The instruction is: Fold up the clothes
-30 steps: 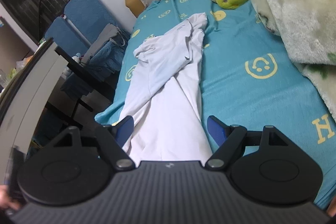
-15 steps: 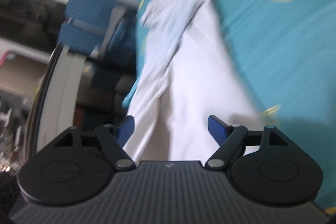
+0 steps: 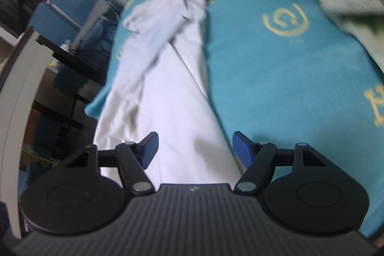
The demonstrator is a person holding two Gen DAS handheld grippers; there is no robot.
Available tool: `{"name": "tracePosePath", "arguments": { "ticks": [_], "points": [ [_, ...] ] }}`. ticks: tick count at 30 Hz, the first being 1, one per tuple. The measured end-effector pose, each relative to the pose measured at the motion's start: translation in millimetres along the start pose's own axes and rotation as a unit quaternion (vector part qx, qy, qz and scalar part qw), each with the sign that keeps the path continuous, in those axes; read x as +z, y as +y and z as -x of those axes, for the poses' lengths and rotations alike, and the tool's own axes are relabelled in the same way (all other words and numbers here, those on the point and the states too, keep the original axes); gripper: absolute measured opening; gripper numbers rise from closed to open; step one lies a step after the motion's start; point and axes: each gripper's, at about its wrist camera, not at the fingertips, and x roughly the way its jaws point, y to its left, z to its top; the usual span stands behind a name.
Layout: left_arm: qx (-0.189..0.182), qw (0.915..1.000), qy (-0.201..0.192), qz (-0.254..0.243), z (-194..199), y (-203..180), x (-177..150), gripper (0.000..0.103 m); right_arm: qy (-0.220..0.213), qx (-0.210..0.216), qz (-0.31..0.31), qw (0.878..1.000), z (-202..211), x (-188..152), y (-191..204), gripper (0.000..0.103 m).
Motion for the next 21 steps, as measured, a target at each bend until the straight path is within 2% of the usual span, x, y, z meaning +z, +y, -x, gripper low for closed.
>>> {"name": "tracePosePath", "arguments": {
  "ticks": [1, 2, 4, 5, 7, 9, 11, 14, 16, 17, 19, 20, 21],
  "points": [
    [0.004, 0.9999, -0.015, -0.003, 5.8, 2.3, -2.3, 0.055, 0.005, -0.006, -0.003, 1.0, 2.2, -3.1, -4.9, 0.071],
    [-0.002, 0.9994, -0.036, 0.002, 13.2, 8.3, -4.5, 0.062, 0.005, -0.016, -0.005, 1.0, 3.7, -4.9, -9.1, 0.071],
    [-0.021, 0.9958, -0.086, 0.024, 28.0, 25.2, -8.8, 0.086, 0.009, -0.031, -0.015, 0.999, 3.4, -7.7, -15.5, 0.075],
    [-0.025, 0.9926, -0.11, 0.044, 32.0, 34.8, -10.8, 0.088, 0.015, -0.033, -0.021, 0.999, 0.7, -8.5, -17.3, 0.075],
    [-0.009, 0.9862, -0.138, 0.091, 32.9, 55.3, -6.4, 0.089, 0.031, -0.033, -0.03, 0.999, -6.6, -10.8, -18.6, 0.075],
    [0.005, 0.9835, -0.13, 0.125, 18.0, 73.2, 1.9, 0.09, 0.051, -0.03, -0.033, 0.998, -15.2, -15.6, -17.8, 0.075],
    [0.01, 0.9843, -0.099, 0.145, -5.0, 91.2, 12.1, 0.09, 0.076, -0.02, -0.035, 0.996, -23.7, -22.8, -16.7, 0.075],
    [-0.007, 0.9864, -0.034, 0.161, -34.6, 101.6, 19.2, 0.089, 0.083, -0.023, -0.01, 0.996, -23.2, -33.8, -7.7, 0.075],
    [-0.01, 0.9898, -0.01, 0.141, -38.4, 95.8, 20.0, 0.088, 0.107, -0.006, -0.013, 0.994, -23.5, -43.6, -2.8, 0.075],
    [-0.013, 0.9917, -0.002, 0.128, -38.1, 91.1, 19.0, 0.084, 0.123, 0.006, -0.017, 0.992, -24.0, -49.5, -0.5, 0.075],
    [-0.019, 0.9946, 0.015, 0.101, -37.3, 81.9, 17.0, 0.065, 0.159, 0.031, -0.016, 0.987, -26.1, -62.3, 6.6, 0.074],
    [-0.014, 0.9962, 0.021, 0.083, -36.8, 75.8, 14.6, 0.06, 0.174, 0.035, -0.005, 0.984, -27.3, -69.3, 12.8, 0.074],
    [-0.013, 0.9975, 0.023, 0.066, -35.1, 70.7, 11.8, 0.041, 0.18, 0.023, 0.013, 0.983, -27.3, -75.8, 19.8, 0.073]
  ]
}}
